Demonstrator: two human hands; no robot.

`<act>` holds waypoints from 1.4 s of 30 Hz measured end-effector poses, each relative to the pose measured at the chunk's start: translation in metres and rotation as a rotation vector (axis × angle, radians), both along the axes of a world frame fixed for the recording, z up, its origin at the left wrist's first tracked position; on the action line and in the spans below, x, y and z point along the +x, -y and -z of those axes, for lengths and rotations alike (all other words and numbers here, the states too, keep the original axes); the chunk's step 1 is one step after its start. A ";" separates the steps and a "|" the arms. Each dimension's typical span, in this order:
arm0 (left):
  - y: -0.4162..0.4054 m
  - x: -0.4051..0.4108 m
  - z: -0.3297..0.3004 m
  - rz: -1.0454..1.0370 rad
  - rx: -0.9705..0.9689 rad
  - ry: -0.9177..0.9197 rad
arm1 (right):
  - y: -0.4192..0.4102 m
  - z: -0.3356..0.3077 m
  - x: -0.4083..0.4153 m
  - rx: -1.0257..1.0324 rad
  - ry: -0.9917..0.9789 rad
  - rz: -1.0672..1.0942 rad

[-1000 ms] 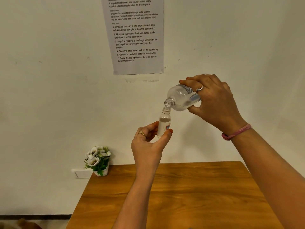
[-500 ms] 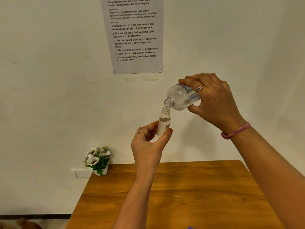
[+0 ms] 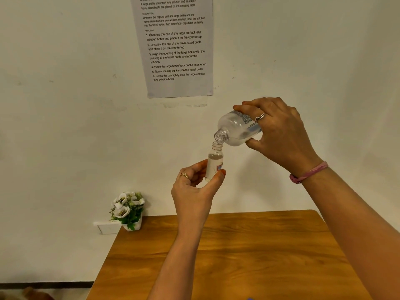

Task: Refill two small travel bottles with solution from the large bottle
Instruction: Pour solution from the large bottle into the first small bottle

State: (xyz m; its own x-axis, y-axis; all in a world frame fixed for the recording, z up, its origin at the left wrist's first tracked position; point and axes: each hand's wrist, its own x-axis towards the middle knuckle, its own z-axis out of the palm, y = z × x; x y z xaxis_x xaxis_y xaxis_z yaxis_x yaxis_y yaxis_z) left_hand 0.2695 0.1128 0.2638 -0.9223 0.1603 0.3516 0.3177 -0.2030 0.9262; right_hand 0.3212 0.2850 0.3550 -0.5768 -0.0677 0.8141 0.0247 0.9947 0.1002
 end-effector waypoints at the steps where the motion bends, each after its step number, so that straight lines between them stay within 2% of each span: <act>1: 0.000 0.000 0.000 0.000 0.000 0.000 | 0.000 0.000 0.000 0.000 -0.001 0.000; 42: -0.001 0.000 0.003 0.006 0.020 -0.007 | 0.001 -0.002 0.004 -0.002 0.034 0.014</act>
State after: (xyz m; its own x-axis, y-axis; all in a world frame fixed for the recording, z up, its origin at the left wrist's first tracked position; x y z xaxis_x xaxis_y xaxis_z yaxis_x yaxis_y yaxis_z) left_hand 0.2698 0.1136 0.2608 -0.9189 0.1588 0.3612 0.3229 -0.2235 0.9197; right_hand 0.3252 0.2843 0.3569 -0.6053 -0.0581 0.7939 0.0351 0.9944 0.0995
